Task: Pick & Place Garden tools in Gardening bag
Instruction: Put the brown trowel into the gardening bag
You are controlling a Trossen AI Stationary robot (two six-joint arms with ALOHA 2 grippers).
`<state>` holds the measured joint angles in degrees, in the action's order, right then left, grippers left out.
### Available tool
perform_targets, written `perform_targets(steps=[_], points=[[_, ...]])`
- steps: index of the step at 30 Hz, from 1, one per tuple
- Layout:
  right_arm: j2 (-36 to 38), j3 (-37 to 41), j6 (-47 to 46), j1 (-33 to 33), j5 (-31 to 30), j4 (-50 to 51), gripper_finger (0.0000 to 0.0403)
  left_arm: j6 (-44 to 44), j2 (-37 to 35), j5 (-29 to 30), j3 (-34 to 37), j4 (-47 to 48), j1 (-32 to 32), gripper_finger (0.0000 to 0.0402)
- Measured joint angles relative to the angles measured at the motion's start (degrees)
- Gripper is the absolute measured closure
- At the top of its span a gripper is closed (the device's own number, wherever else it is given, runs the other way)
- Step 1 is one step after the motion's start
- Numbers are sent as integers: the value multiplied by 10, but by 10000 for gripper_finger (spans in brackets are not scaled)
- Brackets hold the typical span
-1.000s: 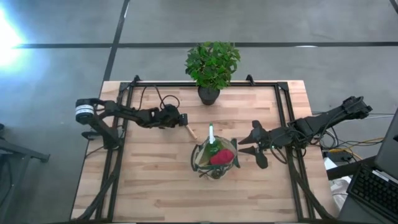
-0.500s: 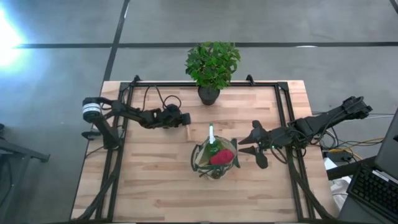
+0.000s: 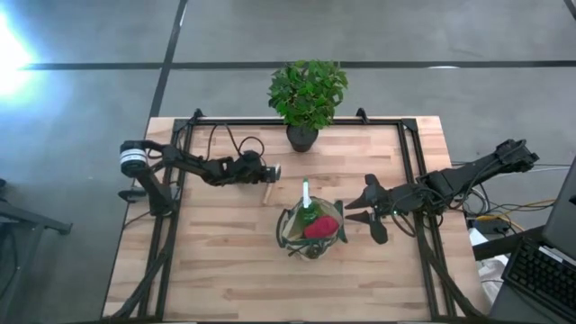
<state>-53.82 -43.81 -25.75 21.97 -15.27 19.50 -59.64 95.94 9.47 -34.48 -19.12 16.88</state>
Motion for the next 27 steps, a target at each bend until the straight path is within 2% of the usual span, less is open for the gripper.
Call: perform_targets(steps=[13, 21, 27], points=[[0, 0, 0, 0, 0, 1, 274, 100, -26, -15, 3, -48, -1, 400], [0, 0, -1, 0, 1, 14, 283, 137, -87, -30, 3, -59, -16, 401], [0, 0, -8, 0, 2, 14, 293, 178, -171, -29, 5, -62, -42, 401]])
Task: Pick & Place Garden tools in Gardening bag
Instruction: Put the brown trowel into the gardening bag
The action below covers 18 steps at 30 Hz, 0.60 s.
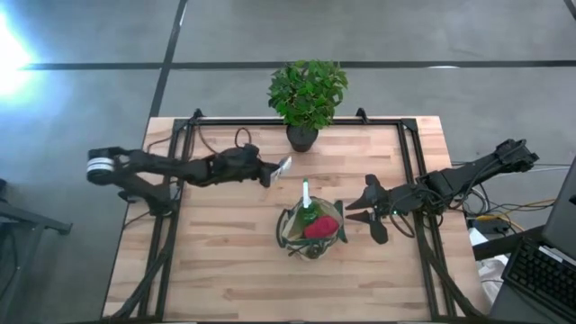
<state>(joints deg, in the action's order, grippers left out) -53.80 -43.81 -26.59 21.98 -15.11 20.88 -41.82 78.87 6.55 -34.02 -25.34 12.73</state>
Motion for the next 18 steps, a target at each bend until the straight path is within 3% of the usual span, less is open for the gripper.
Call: perform_targets(steps=[7, 10, 18], points=[[0, 0, 0, 0, 1, 0, 303, 78, -120, 52, 9, -14, -63, 401], [0, 0, 0, 0, 1, -1, 308, 133, -147, 70, 16, -67, -103, 401], [0, 0, 2, 0, -1, -1, 321, 284, -122, 68, 18, -227, -199, 401]])
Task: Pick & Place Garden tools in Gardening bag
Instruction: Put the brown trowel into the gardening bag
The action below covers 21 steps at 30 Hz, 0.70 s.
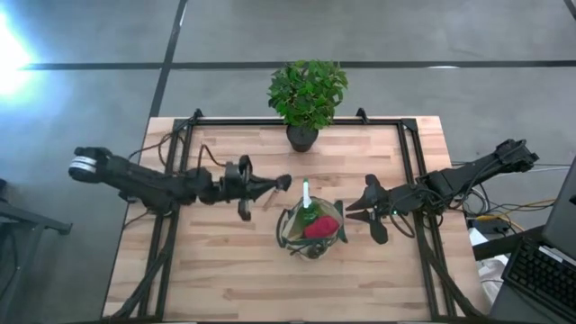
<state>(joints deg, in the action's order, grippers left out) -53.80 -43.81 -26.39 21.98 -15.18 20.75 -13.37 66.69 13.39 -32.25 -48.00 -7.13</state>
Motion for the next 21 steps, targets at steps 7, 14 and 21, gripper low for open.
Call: perform_targets(steps=[7, 14, 21], points=[[0, 0, 0, 0, 0, 0, 325, 77, 112, -27, 0, -175, -26, 401], [0, 0, 7, 0, -1, 0, 314, 60, 219, -112, -8, -345, -26, 401], [0, 0, 11, 0, -15, 0, 317, 60, 267, -165, -91, -323, -47, 401]])
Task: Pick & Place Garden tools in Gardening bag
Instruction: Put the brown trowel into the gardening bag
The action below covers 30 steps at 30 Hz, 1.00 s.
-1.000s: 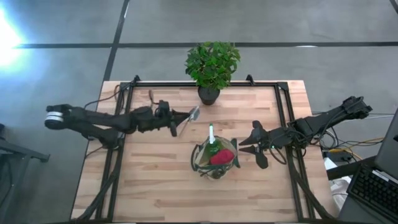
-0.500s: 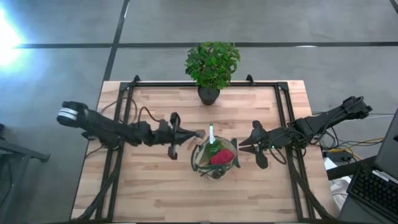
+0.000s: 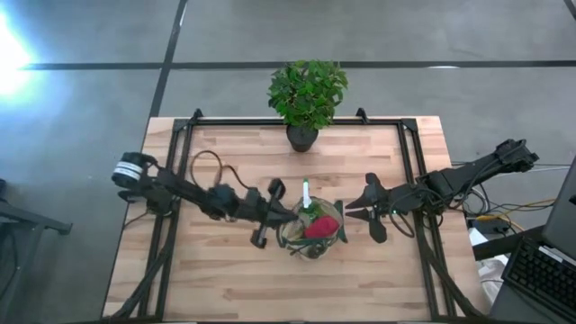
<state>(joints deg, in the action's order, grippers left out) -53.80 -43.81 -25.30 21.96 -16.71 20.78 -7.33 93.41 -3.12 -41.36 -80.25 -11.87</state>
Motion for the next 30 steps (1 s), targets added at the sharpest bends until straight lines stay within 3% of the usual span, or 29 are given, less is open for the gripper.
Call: perform_targets(steps=[12, 23, 30], points=[[0, 0, -2, 0, 1, 0, 335, 39, 82, 18, -56, -17, -68, 401], [0, 0, -11, 0, 1, -1, 319, 47, 183, 20, -99, -62, -60, 401], [0, 0, -11, 0, 1, 0, 318, 42, 206, 49, -100, -68, -46, 401]])
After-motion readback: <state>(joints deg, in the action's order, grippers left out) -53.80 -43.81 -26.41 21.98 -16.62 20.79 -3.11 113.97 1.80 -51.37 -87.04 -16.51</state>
